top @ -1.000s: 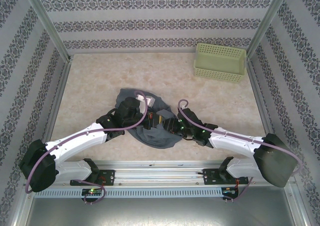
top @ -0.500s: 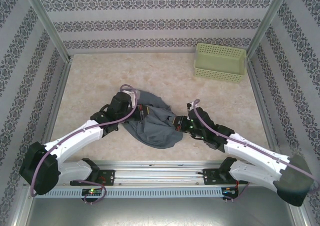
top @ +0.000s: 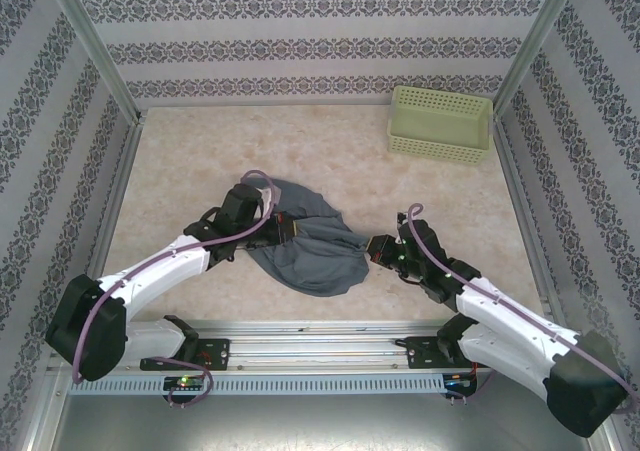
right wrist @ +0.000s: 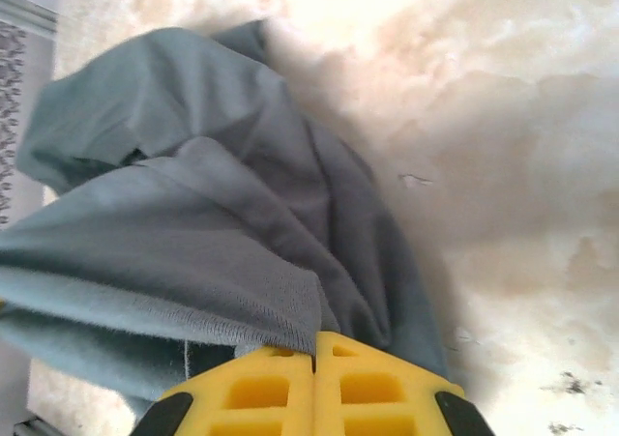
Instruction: Fold the inside-out t-shirt
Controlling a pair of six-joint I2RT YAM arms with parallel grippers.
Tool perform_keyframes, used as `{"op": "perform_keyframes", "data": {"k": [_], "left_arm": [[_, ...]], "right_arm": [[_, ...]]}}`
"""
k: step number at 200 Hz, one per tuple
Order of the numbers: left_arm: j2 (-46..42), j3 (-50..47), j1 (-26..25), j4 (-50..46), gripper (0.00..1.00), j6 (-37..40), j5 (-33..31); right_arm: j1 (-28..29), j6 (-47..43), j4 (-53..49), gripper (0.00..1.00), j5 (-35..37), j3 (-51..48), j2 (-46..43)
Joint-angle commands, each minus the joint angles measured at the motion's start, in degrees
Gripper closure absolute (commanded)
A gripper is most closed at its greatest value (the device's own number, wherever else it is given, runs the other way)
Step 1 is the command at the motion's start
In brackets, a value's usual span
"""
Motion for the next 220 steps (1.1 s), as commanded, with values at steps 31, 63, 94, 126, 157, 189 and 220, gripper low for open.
{"op": "perform_keyframes", "data": {"k": [31,63,94,126,157,189,220], "left_arm": [[0.9,4.9,-8.8,3.5,1.0,2.1,-0.2],[3.5,6.1,-11.9,5.8,1.0,0.8,-1.1],[4.1,7.5,-13.2,6.4,1.0,0.3,-1.8],[3.2,8.2,-13.7,5.5,1.0,0.4,-1.6],[2.2,8.0,-13.9,4.4,1.0,0.7,-2.2],[1.7,7.9,-13.9,4.8,1.0,0.3,-2.1],[1.1,9.2,-13.8,0.8,1.0,1.9,-4.0]], "right_arm": [[0.7,-4.0,-19.4,0.55,9.8,7.8,-0.3],[8.2,-3.7,-26.1,0.38,16.1,11.7,-1.5],[13.7,-0.8,-26.0,0.32,18.4,14.1,5.8],[13.9,-1.0,-24.2,0.24,19.9,17.6,14.0],[12.6,-3.5,-22.2,0.17,20.0,23.2,21.0],[10.9,-5.0,-21.9,0.1,18.5,27.2,28.3],[11.0,-2.7,-26.8,0.21,21.7,27.5,30.1]]}}
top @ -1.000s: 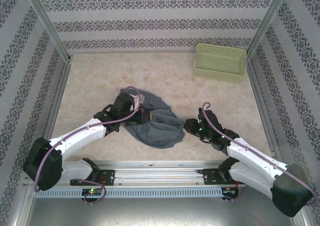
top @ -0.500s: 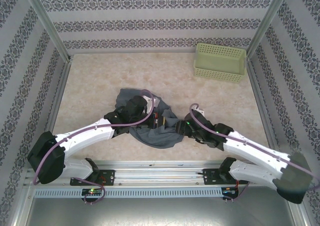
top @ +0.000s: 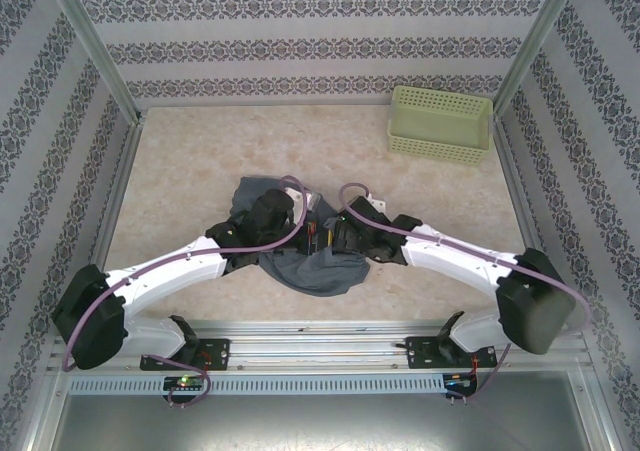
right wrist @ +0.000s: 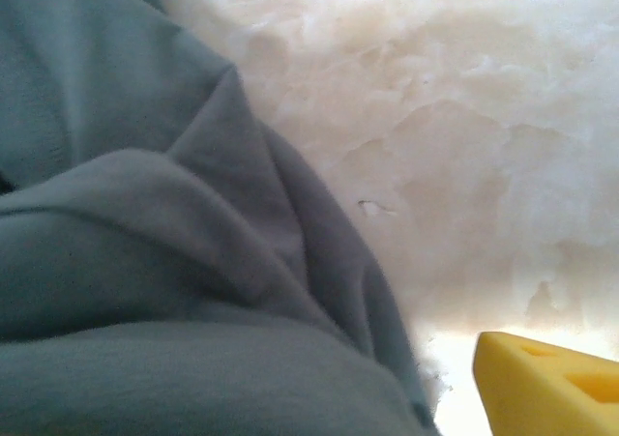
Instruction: Fold the inside-out t-shirt
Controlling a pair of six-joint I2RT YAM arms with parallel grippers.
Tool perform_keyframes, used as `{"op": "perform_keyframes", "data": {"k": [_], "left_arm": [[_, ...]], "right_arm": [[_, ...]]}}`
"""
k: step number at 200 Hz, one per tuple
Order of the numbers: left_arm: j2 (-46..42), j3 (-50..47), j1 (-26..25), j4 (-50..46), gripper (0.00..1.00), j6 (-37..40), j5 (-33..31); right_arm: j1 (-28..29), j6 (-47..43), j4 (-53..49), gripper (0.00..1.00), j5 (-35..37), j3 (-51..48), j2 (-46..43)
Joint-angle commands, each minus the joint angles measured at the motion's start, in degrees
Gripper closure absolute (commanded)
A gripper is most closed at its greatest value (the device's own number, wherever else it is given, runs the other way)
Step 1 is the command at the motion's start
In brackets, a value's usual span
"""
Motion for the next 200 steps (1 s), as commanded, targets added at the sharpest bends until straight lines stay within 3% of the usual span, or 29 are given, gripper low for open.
{"op": "perform_keyframes", "data": {"k": [1,67,125,200], "left_arm": [[-1.8,2.7,-0.6,-2.5,1.0,1.5,-2.1],[-0.4,4.8,1.7,-10.4,1.0,3.1,-9.1],[-0.6,4.5,3.0,-11.1,1.0,3.9,-9.5],[0.2,4.5,3.6,-10.9,1.0,4.9,-5.3]], "right_arm": [[0.2,1.3,-5.0,0.22,3.6,0.4,0.3],[2.7,4.4,-12.8,0.31,4.6,-5.8,-8.1],[2.7,5.9,-15.4,0.54,7.4,-10.9,-16.6],[-1.7,2.3,-9.8,0.92,1.3,-14.5,-24.1]]}}
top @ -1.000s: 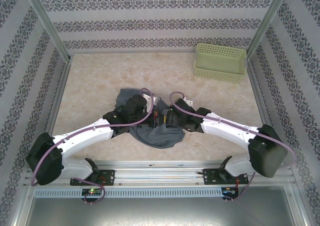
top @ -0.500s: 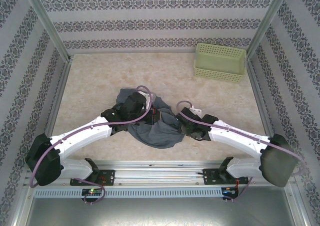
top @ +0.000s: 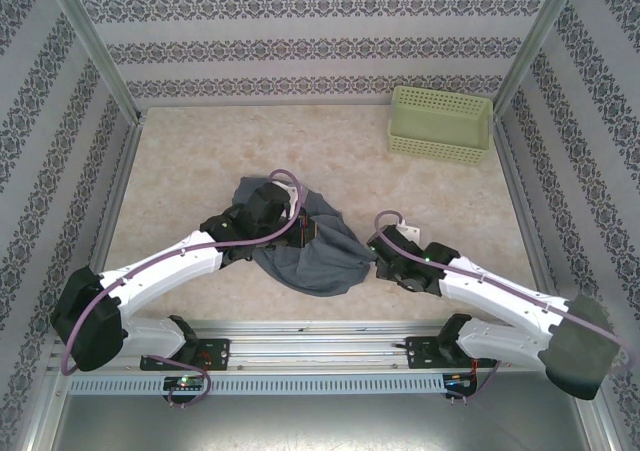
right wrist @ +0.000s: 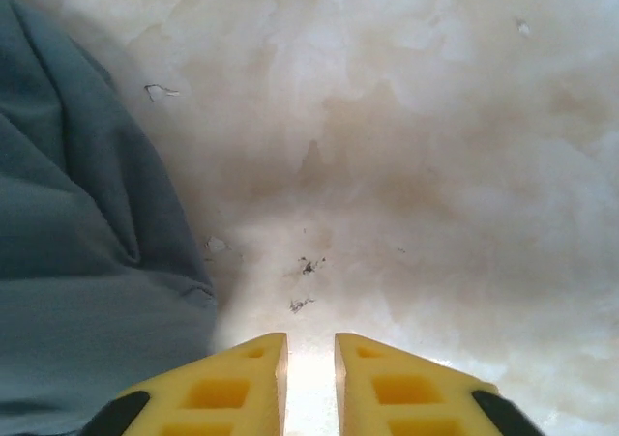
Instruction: Fold the inside-out t-shirt
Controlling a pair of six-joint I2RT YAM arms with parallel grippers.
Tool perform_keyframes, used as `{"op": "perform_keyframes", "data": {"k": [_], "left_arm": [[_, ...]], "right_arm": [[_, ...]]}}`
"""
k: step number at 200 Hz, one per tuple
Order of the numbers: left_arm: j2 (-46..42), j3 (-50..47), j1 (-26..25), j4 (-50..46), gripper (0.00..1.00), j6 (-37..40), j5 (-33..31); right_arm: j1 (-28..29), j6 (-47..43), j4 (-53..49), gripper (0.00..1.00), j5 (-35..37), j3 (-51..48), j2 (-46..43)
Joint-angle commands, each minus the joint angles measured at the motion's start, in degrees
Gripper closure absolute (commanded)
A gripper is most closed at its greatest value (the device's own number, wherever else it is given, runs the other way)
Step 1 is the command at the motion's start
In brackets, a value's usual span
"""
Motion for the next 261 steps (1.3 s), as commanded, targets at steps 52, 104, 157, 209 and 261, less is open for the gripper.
{"op": "perform_keyframes", "data": {"k": [52,104,157,209,261], "left_arm": [[2.4,1.9,0.6,2.0,1.0,1.0,9.0],[2.5,2.4,0.5,4.7,1.0,-1.3,11.7],[0.6,0.2,0.1,11.2,1.0,-3.8,17.9],[-0.5,-1.2,0.1,9.3,1.0,-1.6,18.4],[1.4,-3.2,2.8,1.3,0.99,1.5,9.3]], "right_arm": [[-9.1,-6.5,3.9,0.9,-9.2,-2.8,-14.2],[3.2,-9.8,13.9,0.54,-6.8,-1.5,-10.8],[4.8,-14.0,27.5,0.32,-6.4,-1.6,-0.3],[1.7,-17.4,28.4,0.53,-0.9,2.2,8.2],[-6.7,-17.5,29.3,0.99,-11.4,1.5,6.5]]}}
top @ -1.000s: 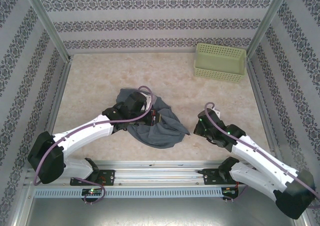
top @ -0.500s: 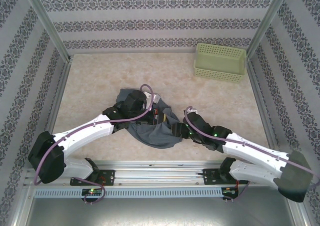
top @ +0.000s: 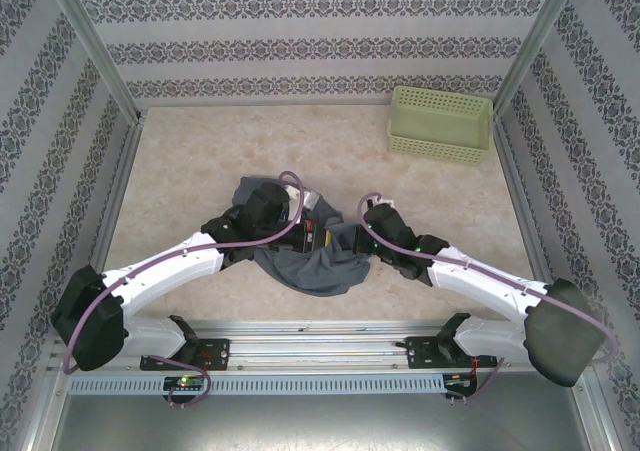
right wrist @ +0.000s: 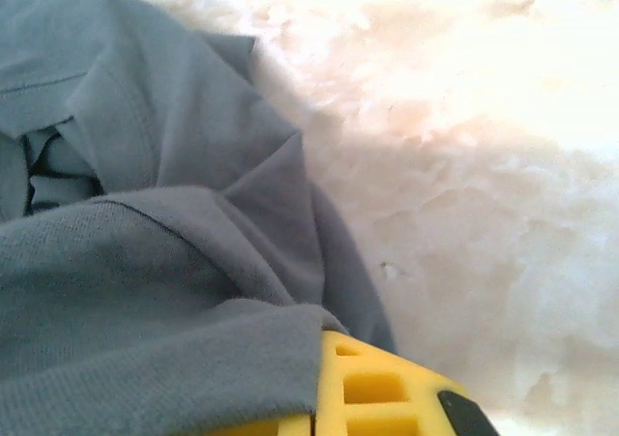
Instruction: Fold the inside-out t-shirt
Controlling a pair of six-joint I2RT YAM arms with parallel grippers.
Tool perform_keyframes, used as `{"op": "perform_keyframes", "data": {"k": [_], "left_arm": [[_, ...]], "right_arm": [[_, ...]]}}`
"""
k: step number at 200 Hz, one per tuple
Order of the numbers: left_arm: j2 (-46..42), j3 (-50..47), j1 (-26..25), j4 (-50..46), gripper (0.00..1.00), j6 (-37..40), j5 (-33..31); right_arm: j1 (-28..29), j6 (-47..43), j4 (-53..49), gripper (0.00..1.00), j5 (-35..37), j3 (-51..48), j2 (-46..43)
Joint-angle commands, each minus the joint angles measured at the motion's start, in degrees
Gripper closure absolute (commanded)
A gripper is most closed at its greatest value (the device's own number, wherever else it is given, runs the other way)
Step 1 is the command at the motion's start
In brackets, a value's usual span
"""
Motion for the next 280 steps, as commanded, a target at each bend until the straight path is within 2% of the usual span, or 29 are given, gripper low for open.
{"op": "perform_keyframes", "data": {"k": [1,39,62,84,101,126,143,168,186,204,239,280], "left_arm": [[1.1,-1.4,2.5,-4.7,0.99,2.3,-5.2],[4.6,-3.5,4.6,-3.2,0.97,1.4,-6.0],[5.7,-3.7,5.4,-2.6,0.97,1.1,-6.1],[5.7,-5.0,6.6,-0.8,0.97,0.0,-5.5],[5.9,-5.4,7.4,-0.3,0.97,-0.5,-5.2],[6.3,-5.4,7.9,0.0,0.97,-0.2,-4.8],[6.5,-5.5,8.4,0.4,0.97,-0.1,-4.7],[6.9,-5.6,8.9,0.8,0.97,-0.1,-4.3],[6.8,-5.8,9.2,1.1,0.97,-0.2,-4.3],[6.6,-5.9,9.6,1.2,0.97,-0.1,-4.2],[6.7,-5.7,10.2,0.8,0.97,0.2,-3.8],[6.7,-5.9,10.8,1.1,0.97,0.4,-3.8]], "right_arm": [[-2.0,-0.6,0.7,0.99,-4.4,1.2,-0.7],[-3.3,-0.5,0.1,0.99,-8.1,5.9,6.3],[-3.3,-0.8,-1.2,0.88,-8.7,10.6,11.5],[-3.3,-0.9,-1.0,0.67,-9.1,12.1,12.8],[-2.5,-1.2,-1.6,0.61,-9.1,11.7,11.3],[2.2,-5.5,-2.2,0.58,-5.7,10.3,6.5],[3.8,-8.6,-0.2,0.59,-8.3,9.0,5.6],[3.0,-12.0,1.0,0.64,-15.4,9.8,9.8],[3.0,-13.7,-0.7,0.69,-15.8,12.4,13.6],[2.1,-14.9,-0.8,0.69,-16.8,13.5,15.0],[-0.9,-17.9,-3.8,0.6,-19.6,16.5,17.3],[-1.1,-18.7,-4.7,0.56,-22.0,18.1,19.7]]}}
